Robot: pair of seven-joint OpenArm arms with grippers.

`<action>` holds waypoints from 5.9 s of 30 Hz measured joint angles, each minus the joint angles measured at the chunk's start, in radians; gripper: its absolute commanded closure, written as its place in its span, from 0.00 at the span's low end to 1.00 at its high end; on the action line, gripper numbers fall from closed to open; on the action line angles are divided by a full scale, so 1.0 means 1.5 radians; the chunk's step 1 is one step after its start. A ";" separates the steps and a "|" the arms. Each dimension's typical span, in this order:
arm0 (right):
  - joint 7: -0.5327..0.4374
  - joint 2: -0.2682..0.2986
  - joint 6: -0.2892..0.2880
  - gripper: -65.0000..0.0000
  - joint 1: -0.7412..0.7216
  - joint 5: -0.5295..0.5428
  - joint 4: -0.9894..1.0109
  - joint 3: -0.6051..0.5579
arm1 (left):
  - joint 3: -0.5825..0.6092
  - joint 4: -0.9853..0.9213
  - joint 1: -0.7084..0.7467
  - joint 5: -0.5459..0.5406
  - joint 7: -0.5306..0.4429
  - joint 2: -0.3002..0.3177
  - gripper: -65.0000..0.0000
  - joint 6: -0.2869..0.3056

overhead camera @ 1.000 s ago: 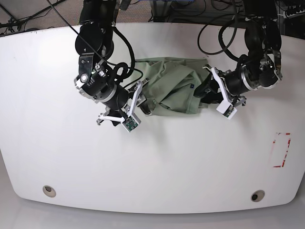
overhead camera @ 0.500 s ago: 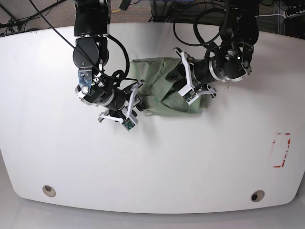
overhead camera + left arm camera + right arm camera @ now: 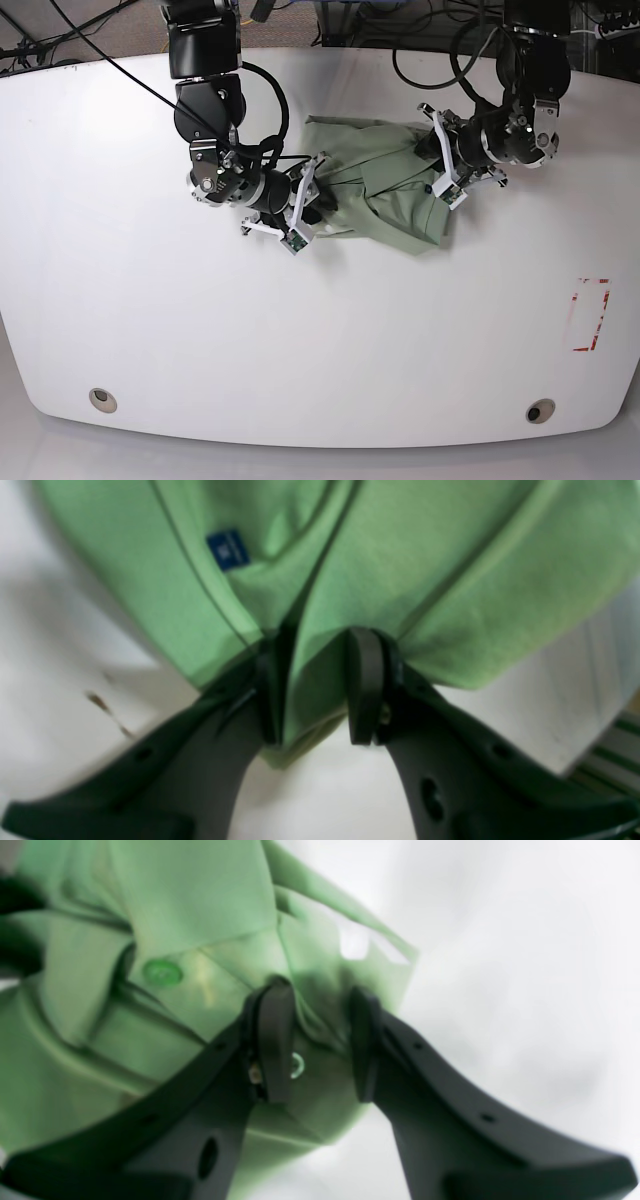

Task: Fold the T-shirt properly

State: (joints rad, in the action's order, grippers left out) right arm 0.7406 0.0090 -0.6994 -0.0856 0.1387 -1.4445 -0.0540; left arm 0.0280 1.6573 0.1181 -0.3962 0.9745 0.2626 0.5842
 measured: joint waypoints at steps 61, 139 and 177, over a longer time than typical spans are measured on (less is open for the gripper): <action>-0.051 0.000 0.007 0.73 0.000 -0.012 0.032 -0.081 | -0.052 0.010 0.005 0.053 -0.038 -0.051 0.74 -0.008; 0.068 0.027 0.002 0.73 0.089 -0.005 -0.273 -0.042 | -0.117 -0.250 -0.070 0.103 -0.362 0.087 0.29 -0.194; -0.052 0.046 0.000 0.73 0.141 -0.016 -0.301 0.114 | -0.316 -0.030 0.054 0.142 -0.353 0.097 0.29 -0.093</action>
State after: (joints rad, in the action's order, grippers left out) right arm 0.6628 0.0780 -0.6994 0.1261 0.1146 -1.8957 0.1169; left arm -0.4465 1.6123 0.1993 -0.1825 0.4450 0.4084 0.4442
